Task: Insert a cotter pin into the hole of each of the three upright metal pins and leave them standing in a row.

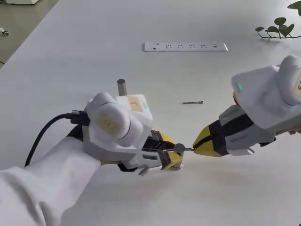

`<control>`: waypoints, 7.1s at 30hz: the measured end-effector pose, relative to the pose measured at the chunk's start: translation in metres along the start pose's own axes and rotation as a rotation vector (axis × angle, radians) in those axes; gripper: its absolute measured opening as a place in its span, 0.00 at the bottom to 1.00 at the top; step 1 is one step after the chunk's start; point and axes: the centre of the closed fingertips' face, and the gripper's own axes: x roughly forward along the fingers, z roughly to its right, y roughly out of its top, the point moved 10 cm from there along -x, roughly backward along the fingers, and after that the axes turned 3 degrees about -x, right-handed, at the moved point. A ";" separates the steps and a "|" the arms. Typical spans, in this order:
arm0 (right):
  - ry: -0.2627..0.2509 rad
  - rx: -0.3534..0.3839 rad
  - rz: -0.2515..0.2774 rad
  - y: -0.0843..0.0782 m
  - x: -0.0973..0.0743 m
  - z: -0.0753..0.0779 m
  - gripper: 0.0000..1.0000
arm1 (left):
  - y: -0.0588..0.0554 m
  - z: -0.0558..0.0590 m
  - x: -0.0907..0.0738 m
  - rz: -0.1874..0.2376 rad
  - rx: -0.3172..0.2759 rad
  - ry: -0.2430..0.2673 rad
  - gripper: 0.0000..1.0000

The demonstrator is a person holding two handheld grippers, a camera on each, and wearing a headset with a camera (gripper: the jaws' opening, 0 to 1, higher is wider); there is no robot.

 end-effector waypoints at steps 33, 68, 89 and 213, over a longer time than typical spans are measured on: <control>-0.049 0.186 0.185 0.001 0.029 -0.011 0.25 | -0.037 0.041 -0.042 0.123 -0.197 -0.165 0.99; -0.167 0.183 0.151 -0.002 0.031 0.039 0.08 | -0.051 0.038 -0.061 0.061 -0.192 -0.100 0.99; -0.154 0.142 0.168 -0.004 0.039 0.053 0.09 | -0.057 0.039 -0.068 0.034 -0.232 -0.072 0.98; -0.534 0.673 0.327 -0.053 -0.051 -0.098 0.94 | 0.068 -0.093 -0.130 0.304 -0.205 0.469 0.11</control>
